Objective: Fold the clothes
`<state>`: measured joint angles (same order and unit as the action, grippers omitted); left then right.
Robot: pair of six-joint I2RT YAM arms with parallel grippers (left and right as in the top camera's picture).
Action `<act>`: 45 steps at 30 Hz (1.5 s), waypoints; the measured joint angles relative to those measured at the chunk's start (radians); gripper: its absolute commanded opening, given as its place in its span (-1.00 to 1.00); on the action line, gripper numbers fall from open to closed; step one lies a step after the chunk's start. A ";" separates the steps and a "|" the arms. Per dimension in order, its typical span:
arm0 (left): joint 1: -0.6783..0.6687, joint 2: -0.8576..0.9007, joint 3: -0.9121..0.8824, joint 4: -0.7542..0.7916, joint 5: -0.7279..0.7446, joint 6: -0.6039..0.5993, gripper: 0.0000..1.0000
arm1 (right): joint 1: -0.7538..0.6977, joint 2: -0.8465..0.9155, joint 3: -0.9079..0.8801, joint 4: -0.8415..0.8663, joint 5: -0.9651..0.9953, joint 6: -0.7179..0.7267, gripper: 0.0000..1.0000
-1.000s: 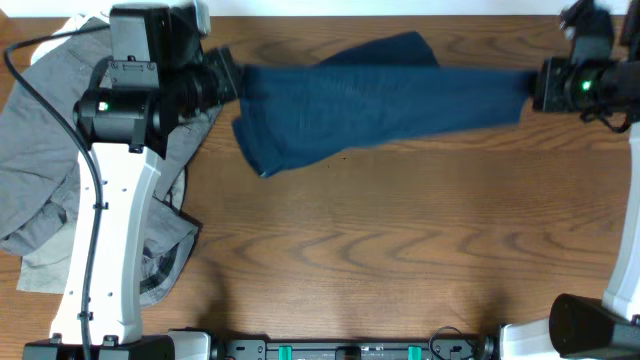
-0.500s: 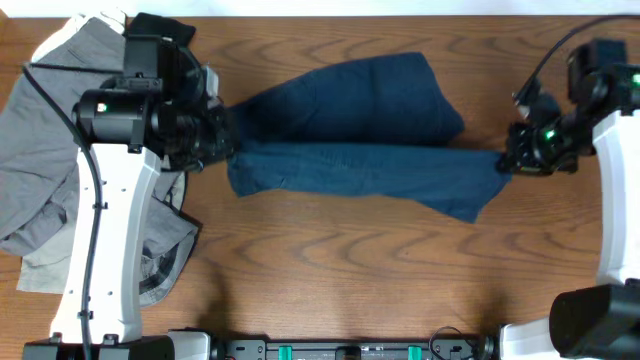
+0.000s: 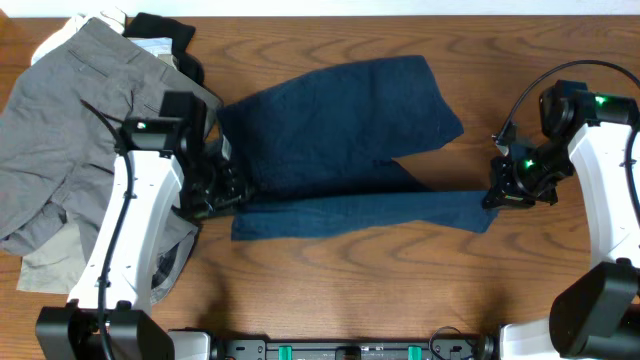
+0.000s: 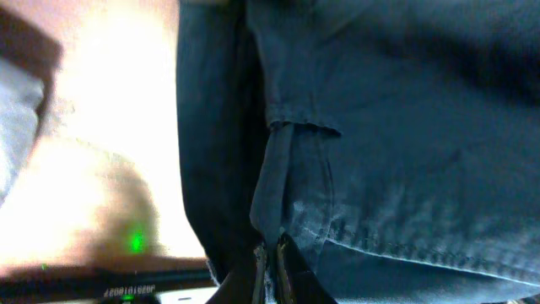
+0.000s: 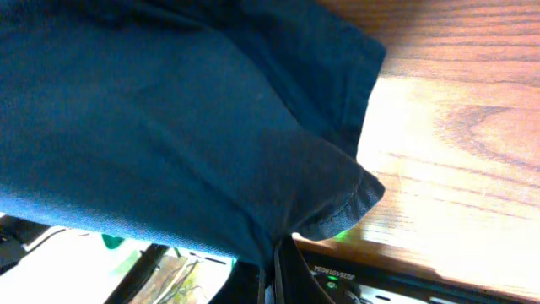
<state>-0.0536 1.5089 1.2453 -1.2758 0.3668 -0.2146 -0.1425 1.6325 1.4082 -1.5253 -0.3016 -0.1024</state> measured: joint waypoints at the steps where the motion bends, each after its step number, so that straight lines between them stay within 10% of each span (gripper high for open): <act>1: 0.000 0.000 -0.014 0.000 0.000 -0.004 -0.88 | -0.002 -0.008 -0.001 -0.006 -0.005 0.004 -0.97; 24: -0.008 -0.217 -0.087 -0.050 -0.088 -0.220 -0.88 | -0.063 -0.327 -0.206 0.007 0.004 0.164 -0.97; 45: -0.039 -0.204 -0.290 0.415 -0.243 -0.265 -0.88 | 0.120 -0.209 -0.378 0.533 0.024 0.187 -0.97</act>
<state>-0.0925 1.3045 0.9550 -0.8608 0.1234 -0.4793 -0.0223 1.4239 1.0302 -0.9924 -0.2779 0.0841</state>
